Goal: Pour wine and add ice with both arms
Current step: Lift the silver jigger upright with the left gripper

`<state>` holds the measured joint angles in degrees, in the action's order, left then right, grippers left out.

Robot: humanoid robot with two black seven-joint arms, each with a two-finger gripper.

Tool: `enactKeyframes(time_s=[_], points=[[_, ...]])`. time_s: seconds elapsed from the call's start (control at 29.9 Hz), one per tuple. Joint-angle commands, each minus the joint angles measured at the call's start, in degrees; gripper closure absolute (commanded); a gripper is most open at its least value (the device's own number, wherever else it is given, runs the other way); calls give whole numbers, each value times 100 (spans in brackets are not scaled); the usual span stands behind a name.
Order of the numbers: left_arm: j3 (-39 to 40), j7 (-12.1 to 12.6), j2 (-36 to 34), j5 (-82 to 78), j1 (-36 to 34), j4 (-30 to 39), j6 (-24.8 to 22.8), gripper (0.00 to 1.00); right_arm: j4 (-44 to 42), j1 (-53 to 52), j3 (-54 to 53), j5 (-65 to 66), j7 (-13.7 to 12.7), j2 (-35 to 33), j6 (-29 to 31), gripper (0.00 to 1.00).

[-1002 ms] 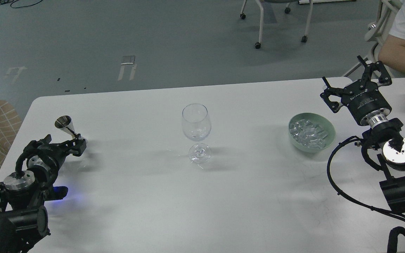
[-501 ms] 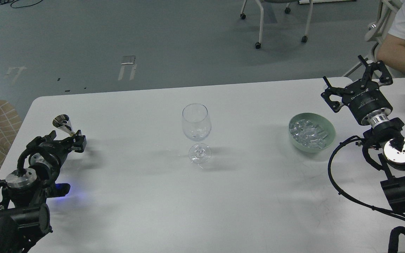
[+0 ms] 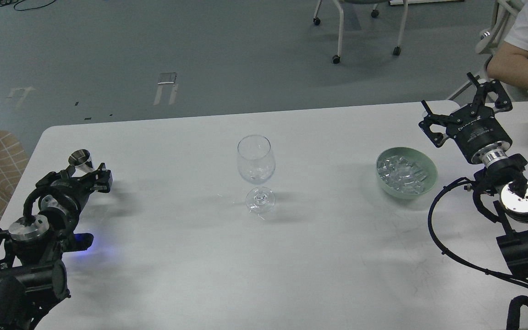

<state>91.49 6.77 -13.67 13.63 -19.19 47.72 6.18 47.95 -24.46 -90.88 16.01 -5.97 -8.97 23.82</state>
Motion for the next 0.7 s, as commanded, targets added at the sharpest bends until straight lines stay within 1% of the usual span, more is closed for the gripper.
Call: enactKeyframes(time_s=[0.0,0.13,0.37,0.5,0.67], points=[[-8,0,31,0,-32,-70,-3,30,-5,11,0,-1,0,0,0,0],[0,0,67,0,-32,-70,-64,36,-5,3,0,8,0,-9,0,0],[-26,0,75,-9,-32,-79,-100,40,-5,3,0,-1,0,-9,0,0],[-26,9,75,0,-32,-87,-161,52,-5,3,0,8,0,-9,0,0],[-26,9,75,0,-32,-87,-187,54,-5,11,0,8,0,-44,0,0]])
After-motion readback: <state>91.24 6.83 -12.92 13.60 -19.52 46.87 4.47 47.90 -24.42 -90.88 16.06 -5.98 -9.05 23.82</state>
